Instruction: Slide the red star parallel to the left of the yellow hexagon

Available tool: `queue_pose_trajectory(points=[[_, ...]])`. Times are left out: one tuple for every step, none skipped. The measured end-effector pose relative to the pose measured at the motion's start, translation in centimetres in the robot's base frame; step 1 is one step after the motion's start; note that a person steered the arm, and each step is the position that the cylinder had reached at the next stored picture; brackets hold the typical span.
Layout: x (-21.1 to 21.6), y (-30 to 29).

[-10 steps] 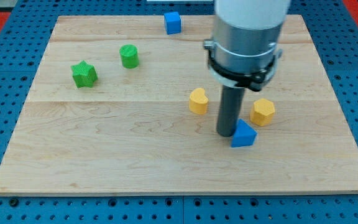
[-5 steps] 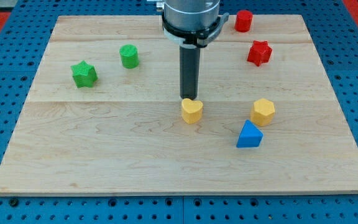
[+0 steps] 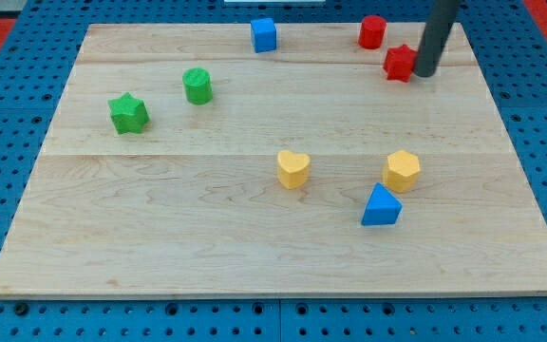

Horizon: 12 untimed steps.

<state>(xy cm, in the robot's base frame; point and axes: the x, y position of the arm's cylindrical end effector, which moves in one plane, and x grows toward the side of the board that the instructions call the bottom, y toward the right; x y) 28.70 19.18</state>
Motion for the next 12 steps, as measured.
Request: queue_pose_trajectory(points=[[-1.5, -3.3], [-2.2, -6.9], [-2.2, -5.3], [-2.2, -4.0], [-2.4, -3.2], [-2.5, -4.8], [-3.7, -2.9], [-5.9, -3.9], [-5.3, -10.8], [-2.6, -16.3], [1.1, -21.8], [5.1, -26.5]])
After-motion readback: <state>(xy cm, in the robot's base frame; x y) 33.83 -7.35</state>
